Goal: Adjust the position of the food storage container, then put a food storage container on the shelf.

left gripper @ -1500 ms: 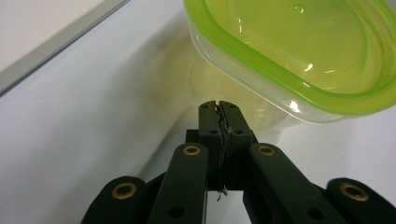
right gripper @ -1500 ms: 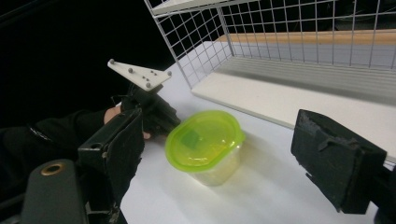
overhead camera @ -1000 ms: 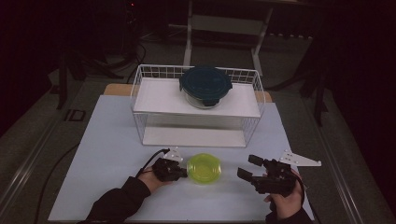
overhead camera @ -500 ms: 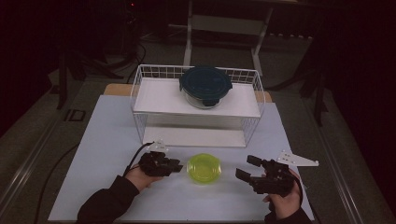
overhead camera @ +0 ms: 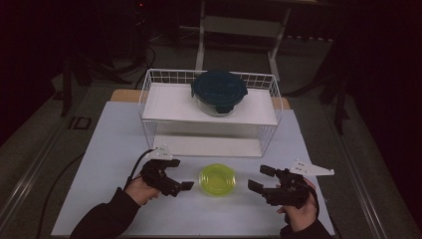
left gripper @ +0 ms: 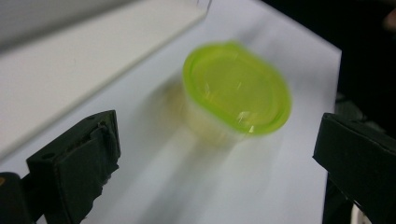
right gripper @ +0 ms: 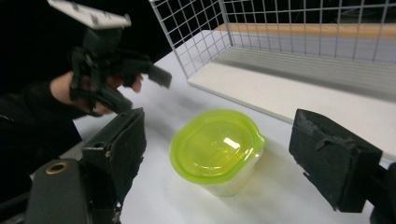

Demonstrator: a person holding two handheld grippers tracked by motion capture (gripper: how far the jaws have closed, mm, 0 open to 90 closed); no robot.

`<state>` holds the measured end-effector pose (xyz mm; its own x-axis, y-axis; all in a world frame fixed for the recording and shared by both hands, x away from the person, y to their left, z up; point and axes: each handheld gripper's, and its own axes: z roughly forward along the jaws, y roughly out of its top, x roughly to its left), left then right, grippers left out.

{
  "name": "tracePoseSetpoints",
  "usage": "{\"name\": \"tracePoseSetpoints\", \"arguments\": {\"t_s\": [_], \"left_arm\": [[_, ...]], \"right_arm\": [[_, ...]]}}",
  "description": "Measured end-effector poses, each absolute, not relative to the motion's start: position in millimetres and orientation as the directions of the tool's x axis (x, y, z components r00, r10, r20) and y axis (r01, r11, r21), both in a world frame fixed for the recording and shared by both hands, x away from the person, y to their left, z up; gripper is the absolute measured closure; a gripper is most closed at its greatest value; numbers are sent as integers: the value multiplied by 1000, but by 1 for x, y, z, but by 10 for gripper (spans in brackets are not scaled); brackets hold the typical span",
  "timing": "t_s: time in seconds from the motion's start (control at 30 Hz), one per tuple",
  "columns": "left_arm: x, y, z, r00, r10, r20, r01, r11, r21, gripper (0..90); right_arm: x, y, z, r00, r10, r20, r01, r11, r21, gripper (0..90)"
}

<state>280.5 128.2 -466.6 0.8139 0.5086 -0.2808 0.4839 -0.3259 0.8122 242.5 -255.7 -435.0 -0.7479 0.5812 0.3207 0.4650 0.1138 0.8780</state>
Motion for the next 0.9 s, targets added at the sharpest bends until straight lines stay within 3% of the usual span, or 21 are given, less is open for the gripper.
{"name": "tracePoseSetpoints", "arguments": {"t_s": [0.23,0.63,0.87,0.9], "left_arm": [[278,121,-448,814,492,-308,490,-297,820,3],[298,111,-460,737,507,-447,628,-268,731,4],[308,105,-470,673,526,-519,703,-240,669,55],[309,105,-472,660,523,-540,719,-229,656,60]], "right_arm": [[250,-250,-436,-750,585,307,451,115,885,163],[268,-232,-446,-689,610,392,583,145,799,138],[283,-227,-459,-633,617,468,670,134,731,194],[284,-227,-460,-622,619,480,684,131,717,235]]}}
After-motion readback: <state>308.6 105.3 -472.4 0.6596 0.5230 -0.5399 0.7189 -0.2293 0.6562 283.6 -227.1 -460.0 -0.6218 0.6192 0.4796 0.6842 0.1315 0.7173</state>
